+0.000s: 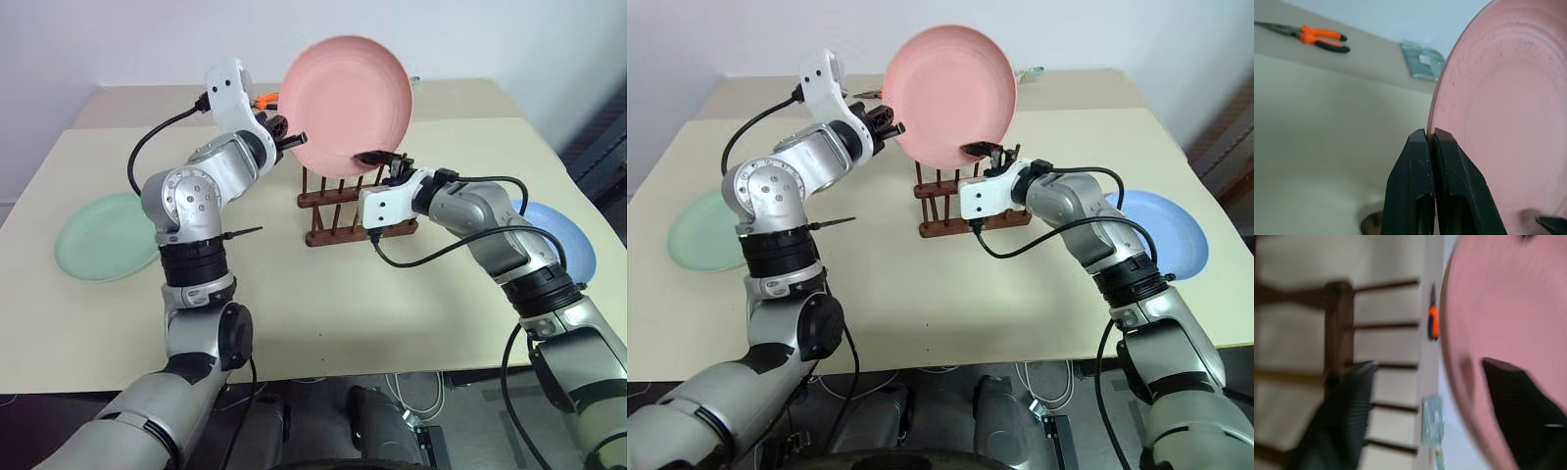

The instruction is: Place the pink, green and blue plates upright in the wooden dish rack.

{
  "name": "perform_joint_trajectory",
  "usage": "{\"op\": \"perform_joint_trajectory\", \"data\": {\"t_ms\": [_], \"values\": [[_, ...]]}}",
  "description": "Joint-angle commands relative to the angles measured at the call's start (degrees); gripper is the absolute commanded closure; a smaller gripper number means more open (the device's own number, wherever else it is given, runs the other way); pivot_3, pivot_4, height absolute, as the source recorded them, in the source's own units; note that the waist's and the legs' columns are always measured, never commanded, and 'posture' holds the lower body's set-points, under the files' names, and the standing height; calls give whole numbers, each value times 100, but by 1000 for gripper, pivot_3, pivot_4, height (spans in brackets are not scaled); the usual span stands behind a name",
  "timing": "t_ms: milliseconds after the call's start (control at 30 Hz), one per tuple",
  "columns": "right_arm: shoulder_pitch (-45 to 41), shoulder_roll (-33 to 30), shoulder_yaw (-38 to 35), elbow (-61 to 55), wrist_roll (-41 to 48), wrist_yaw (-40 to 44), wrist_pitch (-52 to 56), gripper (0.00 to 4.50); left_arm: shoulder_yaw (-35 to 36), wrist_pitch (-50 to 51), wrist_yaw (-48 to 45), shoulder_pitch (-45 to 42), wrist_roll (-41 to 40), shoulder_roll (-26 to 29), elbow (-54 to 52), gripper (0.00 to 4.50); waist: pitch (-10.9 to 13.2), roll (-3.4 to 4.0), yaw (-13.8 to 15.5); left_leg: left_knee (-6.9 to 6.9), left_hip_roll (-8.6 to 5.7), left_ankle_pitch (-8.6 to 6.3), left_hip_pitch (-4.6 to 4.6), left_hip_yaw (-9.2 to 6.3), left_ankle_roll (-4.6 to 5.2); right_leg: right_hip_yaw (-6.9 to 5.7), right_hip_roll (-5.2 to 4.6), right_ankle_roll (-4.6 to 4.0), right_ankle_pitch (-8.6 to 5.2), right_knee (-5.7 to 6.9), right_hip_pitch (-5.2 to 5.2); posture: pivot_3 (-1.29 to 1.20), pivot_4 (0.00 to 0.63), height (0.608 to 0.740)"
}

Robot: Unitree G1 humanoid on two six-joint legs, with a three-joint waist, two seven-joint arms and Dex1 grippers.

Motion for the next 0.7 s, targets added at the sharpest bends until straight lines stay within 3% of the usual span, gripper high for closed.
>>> {"op": "perform_joint_trajectory", "data": {"t_ms": [33, 133, 167, 200, 267, 400, 433, 533, 600, 700], "values": [[-117, -50, -158, -8, -186, -229, -44, 2800, 27, 179, -6, -12, -167, -39, -424, 4500, 0, 0, 0, 0, 0, 0, 0, 0, 0, 0, 0, 0, 0, 0, 0, 0, 150, 740], [-83, -48, -192, -28, -275, -286, -5, 4411, 85, 276, -43, 63, -211, -101, -508, 4500, 0, 0, 0, 0, 0, 0, 0, 0, -1, 0, 0, 0, 0, 0, 0, 0, 150, 740], [-70, -68, -214, -43, -341, -363, -13, 4472, 206, 171, -90, 91, -317, -183, -538, 4500, 0, 0, 0, 0, 0, 0, 0, 0, -1, 0, 0, 0, 0, 0, 0, 0, 150, 740], [-54, -96, -240, -63, -396, -436, -29, 4500, 349, 62, -125, 99, -437, -274, -558, 3895, 0, 0, 1, 0, 0, 0, 0, 1, -1, 1, 0, 0, 0, 0, 1, 0, 150, 740], [-12, -150, -321, -111, -417, -539, -58, 4500, 508, -235, -256, 108, -578, -332, -591, 3116, 1, -1, 13, 1, 0, 0, -1, 0, -1, 1, 0, 0, 0, -1, 2, 0, 150, 740], [226, -124, -1002, -364, 444, -534, 102, 4500, -137, -1230, -966, 512, 195, 527, -565, 1098, 1, -1, -12, -2, 1, 2, 2, 1, -3, 2, 0, -1, 0, -1, 1, 0, 150, 740], [312, -81, -1203, -460, 747, -445, 201, 4500, -309, -1447, -1116, 640, 389, 749, -517, 1098, 1, -1, -23, -4, 2, 2, 6, 5, -4, 7, 2, -2, 0, -1, 1, 0, 150, 740], [711, 430, -2364, -1348, 3121, 182, 1564, 4500, -932, -2429, -2045, 1327, 974, 1556, -507, 1098, 1, 1, -22, -14, 4, 2, 13, 9, -2, 15, 6, -4, 1, -2, 3, 0, 150, 740], [812, 749, -3276, -2113, 5231, 339, 3195, 4500, -1508, -3272, -3028, 2014, 1358, 2168, -658, 1098, 3, 9, -18, -13, 9, 1, 13, 7, 0, 16, 8, -8, 3, -4, 4, 0, 150, 740], [894, 863, -4159, -2730, 7421, 90, 4932, 4500, -1946, -3865, -4152, 2784, 1391, 2705, -875, 1098, 8, 16, 30, -10, 9, -19, 8, 2, 35, 17, 2, -16, 6, -5, 2, 0, 150, 740]]}}
